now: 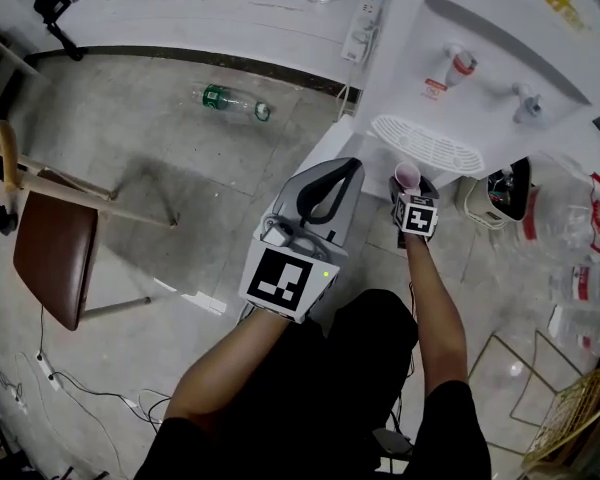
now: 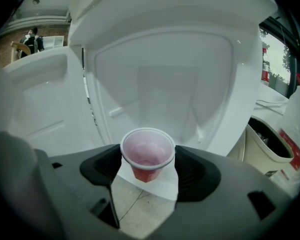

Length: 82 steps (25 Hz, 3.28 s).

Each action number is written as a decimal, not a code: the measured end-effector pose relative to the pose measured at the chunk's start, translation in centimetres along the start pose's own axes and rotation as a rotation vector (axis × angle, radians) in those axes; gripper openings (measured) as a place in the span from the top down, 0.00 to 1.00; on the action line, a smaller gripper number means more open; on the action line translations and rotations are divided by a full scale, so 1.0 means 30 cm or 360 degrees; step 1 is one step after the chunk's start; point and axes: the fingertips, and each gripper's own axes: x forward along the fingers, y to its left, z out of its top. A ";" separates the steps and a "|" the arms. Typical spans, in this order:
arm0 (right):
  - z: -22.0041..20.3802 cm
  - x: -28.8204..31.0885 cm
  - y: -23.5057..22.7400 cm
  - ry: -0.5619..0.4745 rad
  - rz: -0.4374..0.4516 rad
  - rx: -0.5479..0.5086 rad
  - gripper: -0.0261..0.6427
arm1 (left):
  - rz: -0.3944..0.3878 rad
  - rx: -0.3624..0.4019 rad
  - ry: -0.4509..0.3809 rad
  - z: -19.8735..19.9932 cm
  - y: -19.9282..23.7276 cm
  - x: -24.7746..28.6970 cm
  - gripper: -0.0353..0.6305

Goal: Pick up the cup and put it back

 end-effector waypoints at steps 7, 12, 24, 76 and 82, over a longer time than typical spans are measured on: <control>0.089 -0.165 0.064 -0.0058 0.0113 -0.0056 0.49 | -0.0008 0.0132 -0.0032 0.107 -0.042 0.001 0.94; 0.150 -0.327 0.107 -0.0108 0.0209 -0.0052 0.49 | -0.0018 0.0113 -0.0054 0.159 -0.085 0.018 0.94; 0.232 -0.715 0.170 -0.0157 0.0385 -0.0142 0.49 | -0.0093 0.0186 -0.0052 0.100 -0.140 0.065 0.94; 0.678 -0.893 -0.056 -0.0671 0.0114 -0.0034 0.57 | -0.0126 -0.0051 -0.0044 0.034 -0.127 0.129 0.94; 0.427 -0.871 -0.008 -0.0444 0.0068 0.0284 0.79 | -0.0141 -0.0041 0.0041 -0.028 -0.113 0.143 0.94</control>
